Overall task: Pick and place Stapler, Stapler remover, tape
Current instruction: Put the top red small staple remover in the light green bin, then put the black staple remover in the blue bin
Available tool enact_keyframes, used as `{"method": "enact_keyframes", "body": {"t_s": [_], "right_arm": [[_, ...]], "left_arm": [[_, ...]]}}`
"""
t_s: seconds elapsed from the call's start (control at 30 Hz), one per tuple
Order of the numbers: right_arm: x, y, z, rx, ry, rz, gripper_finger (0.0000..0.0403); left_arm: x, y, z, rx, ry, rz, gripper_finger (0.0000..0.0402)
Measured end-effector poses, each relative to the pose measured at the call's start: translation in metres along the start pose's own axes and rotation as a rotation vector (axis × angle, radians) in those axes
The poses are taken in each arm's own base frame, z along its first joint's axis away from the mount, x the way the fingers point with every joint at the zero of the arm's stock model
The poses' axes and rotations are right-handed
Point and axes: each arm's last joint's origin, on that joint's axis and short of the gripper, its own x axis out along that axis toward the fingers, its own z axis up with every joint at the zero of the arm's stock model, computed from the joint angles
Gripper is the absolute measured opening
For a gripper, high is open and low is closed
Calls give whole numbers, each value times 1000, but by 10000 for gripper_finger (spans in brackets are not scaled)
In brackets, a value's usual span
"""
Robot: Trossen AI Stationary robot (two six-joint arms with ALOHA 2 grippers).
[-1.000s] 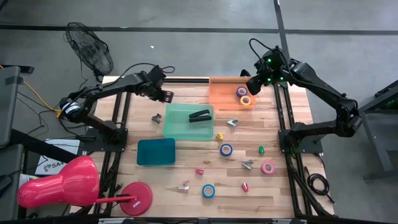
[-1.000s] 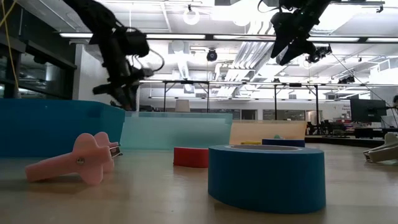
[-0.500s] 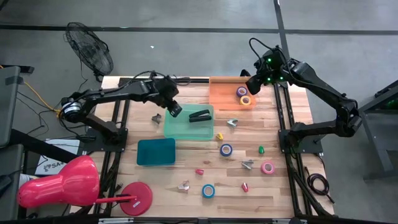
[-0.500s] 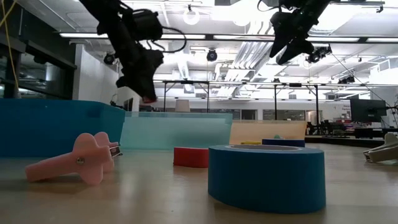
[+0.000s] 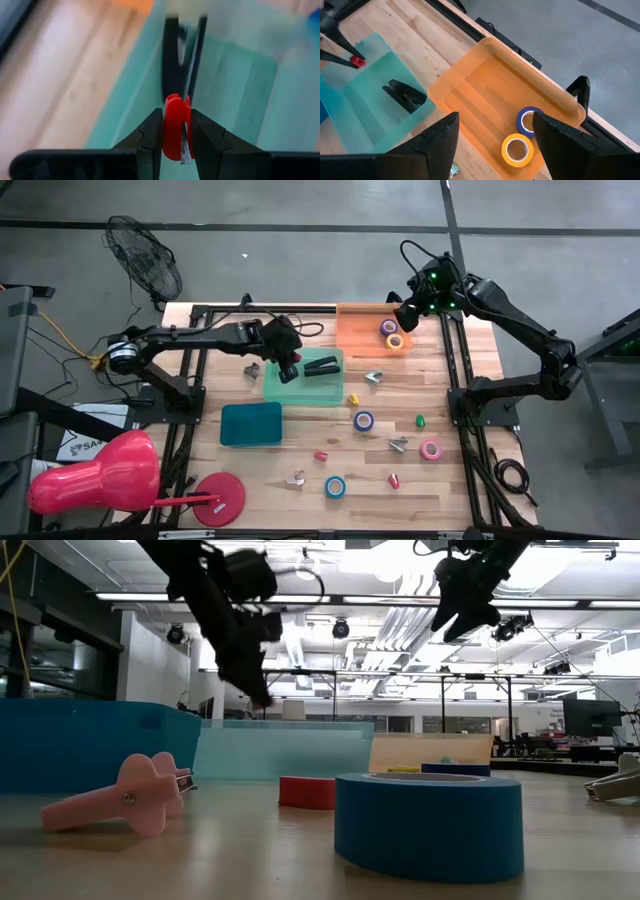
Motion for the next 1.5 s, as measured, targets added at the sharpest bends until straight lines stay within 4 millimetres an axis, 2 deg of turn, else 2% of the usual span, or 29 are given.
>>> {"method": "enact_keyframes", "body": {"t_s": [0.27,0.43,0.73,1.27,1.37,1.5], "right_arm": [[0,0,0,-12,1,4,245],[0,0,0,-12,1,4,245],[0,0,0,-12,1,4,245],[0,0,0,-5,2,4,245],[0,0,0,-2,3,4,245],[0,0,-1,-1,14,4,245]], "left_arm": [[31,1,-9,6,104,22,72],[48,1,-15,70,160,17,72],[64,2,-21,82,202,13,73],[65,2,-22,94,211,16,155],[59,3,-21,80,207,49,165],[41,4,-16,70,170,110,167]]}}
